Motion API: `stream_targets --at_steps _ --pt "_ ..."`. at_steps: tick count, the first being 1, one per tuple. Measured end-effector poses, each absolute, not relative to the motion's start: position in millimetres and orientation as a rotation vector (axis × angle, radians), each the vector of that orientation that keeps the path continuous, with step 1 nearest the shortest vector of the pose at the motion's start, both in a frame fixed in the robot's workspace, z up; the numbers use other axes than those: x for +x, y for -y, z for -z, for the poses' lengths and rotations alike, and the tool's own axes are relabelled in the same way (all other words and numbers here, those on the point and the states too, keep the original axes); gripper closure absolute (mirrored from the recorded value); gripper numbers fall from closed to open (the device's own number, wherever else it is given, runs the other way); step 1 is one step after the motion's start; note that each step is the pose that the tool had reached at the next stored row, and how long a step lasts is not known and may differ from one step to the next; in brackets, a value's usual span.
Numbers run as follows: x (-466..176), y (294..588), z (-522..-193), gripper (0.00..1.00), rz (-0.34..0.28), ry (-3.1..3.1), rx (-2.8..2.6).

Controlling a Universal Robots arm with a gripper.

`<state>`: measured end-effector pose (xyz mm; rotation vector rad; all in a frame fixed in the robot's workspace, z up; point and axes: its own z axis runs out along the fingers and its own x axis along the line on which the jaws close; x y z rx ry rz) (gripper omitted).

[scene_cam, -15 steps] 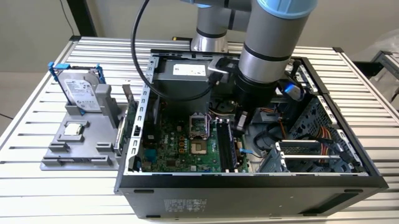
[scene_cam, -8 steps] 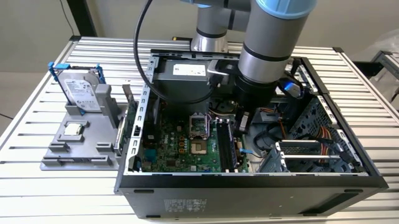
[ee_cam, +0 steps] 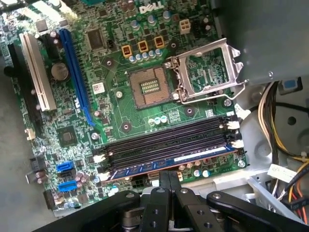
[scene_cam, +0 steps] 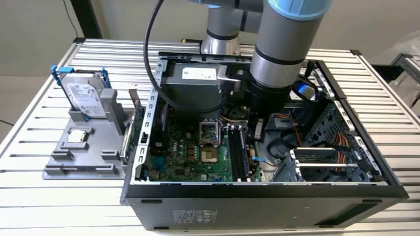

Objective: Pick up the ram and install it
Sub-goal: 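Press down the ram until it locks into place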

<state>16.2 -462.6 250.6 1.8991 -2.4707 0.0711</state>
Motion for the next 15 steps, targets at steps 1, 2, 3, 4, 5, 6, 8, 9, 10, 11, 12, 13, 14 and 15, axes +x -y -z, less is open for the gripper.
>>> stream_targets --at_steps 1,2,3,4,5,6,8,9,10,11,12,13,14,15 --pt "16.1 462.5 -250.5 1.00 -0.071 2.461 1.913" --pt "15.9 462.5 -250.4 1.00 -0.071 2.450 1.927" --pt "15.8 462.5 -250.3 1.00 -0.072 2.439 1.941" --pt "15.7 462.5 -250.2 1.00 -0.072 2.428 1.955" --pt "15.5 462.4 -250.2 1.00 -0.072 2.417 1.969" --pt "15.4 462.4 -250.0 1.00 -0.072 2.406 1.983" --pt "15.1 462.4 -249.7 1.00 -0.073 2.384 2.010" --pt "15.0 462.4 -249.4 1.00 -0.073 2.374 2.022" --pt "14.9 462.4 -249.2 1.00 -0.073 2.363 2.035" --pt "14.7 462.4 -249.0 1.00 -0.073 2.354 2.047" --pt "14.6 462.4 -248.8 1.00 -0.073 2.346 2.056" --pt "14.5 462.4 -248.6 1.00 -0.074 2.339 2.064" --pt "14.4 462.4 -248.2 1.00 -0.074 2.333 2.071" --pt "14.4 462.4 -248.0 1.00 -0.074 2.327 2.078"
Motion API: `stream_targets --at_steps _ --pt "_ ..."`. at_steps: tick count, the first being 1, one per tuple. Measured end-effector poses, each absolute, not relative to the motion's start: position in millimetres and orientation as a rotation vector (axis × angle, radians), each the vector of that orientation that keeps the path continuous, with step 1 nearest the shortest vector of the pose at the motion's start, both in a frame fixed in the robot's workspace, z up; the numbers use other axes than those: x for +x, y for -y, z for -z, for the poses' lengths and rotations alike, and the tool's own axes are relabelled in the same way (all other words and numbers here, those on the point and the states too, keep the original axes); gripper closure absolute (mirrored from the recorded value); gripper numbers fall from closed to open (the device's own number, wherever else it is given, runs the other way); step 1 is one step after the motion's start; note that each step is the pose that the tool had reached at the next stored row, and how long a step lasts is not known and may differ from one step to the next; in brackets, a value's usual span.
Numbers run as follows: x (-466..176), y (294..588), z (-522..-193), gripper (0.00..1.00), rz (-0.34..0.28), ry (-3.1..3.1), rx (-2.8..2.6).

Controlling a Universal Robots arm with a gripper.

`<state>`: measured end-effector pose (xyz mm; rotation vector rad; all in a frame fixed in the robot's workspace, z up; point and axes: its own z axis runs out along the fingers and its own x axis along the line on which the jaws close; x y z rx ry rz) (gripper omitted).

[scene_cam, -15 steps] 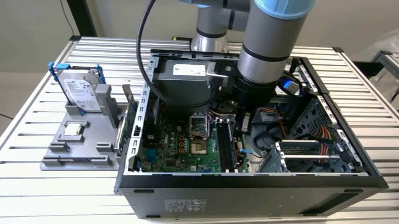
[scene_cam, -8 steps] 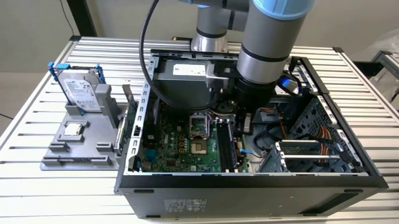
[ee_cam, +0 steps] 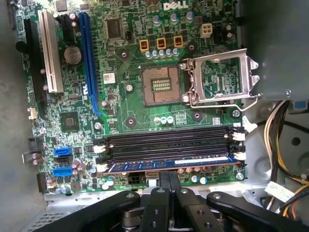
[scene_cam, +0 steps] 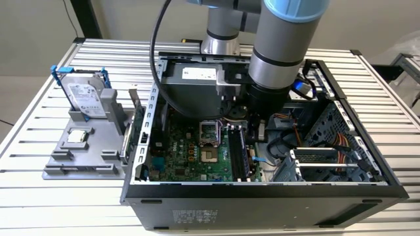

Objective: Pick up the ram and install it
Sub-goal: 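Press down the ram until it locks into place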

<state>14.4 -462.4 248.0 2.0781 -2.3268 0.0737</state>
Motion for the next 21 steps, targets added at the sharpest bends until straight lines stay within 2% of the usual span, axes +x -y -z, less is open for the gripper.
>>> stream_targets --at_steps 21 --pt "12.8 462.3 -241.4 1.00 -0.075 2.265 2.147"
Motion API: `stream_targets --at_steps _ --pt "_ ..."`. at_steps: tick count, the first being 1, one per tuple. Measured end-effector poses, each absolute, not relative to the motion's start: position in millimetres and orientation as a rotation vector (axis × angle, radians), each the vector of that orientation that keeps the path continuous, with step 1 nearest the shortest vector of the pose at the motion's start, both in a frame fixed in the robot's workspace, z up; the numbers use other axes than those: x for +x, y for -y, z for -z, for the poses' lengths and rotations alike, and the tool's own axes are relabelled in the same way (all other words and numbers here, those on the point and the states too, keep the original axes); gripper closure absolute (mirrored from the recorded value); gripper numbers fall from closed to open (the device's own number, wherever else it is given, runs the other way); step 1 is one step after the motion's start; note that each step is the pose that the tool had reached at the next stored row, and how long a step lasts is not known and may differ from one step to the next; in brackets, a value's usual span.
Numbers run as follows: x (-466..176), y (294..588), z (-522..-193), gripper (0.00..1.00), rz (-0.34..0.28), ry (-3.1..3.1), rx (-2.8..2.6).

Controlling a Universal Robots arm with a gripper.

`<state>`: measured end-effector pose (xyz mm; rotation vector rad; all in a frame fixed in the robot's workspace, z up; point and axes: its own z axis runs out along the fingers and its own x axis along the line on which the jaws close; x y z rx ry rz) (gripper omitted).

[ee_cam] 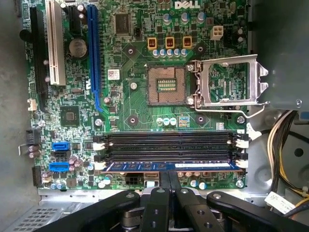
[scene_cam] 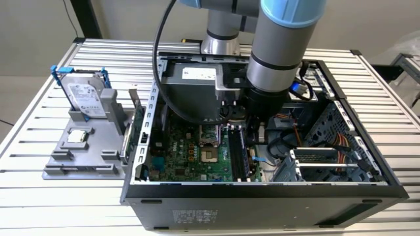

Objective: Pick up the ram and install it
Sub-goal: 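Press down the ram until it locks into place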

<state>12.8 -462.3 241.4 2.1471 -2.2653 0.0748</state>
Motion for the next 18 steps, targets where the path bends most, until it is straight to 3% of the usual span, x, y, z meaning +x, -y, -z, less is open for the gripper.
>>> stream_targets --at_steps 18 --pt "12.8 462.3 -234.7 1.00 -0.074 2.266 2.147"
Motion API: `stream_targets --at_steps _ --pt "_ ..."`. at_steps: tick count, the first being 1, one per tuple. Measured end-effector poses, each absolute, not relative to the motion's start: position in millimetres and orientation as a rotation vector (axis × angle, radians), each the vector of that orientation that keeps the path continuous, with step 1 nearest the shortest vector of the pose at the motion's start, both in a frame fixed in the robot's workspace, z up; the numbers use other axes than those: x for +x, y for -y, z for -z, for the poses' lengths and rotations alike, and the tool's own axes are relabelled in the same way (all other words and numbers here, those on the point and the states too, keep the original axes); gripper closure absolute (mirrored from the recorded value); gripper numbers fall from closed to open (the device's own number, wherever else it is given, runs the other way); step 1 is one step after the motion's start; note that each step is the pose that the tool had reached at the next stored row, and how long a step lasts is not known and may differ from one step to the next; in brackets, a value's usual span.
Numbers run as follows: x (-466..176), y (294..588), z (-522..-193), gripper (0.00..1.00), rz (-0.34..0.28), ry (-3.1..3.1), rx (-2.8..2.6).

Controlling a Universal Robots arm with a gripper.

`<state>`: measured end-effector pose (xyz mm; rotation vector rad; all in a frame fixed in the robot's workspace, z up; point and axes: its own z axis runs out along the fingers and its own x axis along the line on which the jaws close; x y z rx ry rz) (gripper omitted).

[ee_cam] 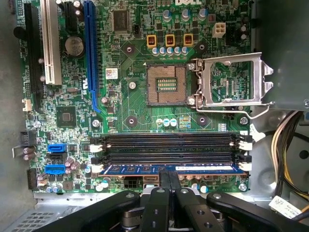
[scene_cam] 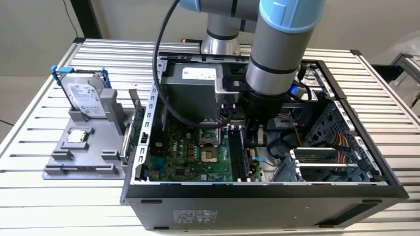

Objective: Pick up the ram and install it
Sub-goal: 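Press down the ram until it locks into place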

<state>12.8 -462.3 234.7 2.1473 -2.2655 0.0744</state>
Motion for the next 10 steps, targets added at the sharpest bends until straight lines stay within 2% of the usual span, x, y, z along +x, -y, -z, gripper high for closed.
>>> stream_targets --at_steps 10 --pt "12.8 462.3 -229.0 1.00 -0.075 2.265 2.147"
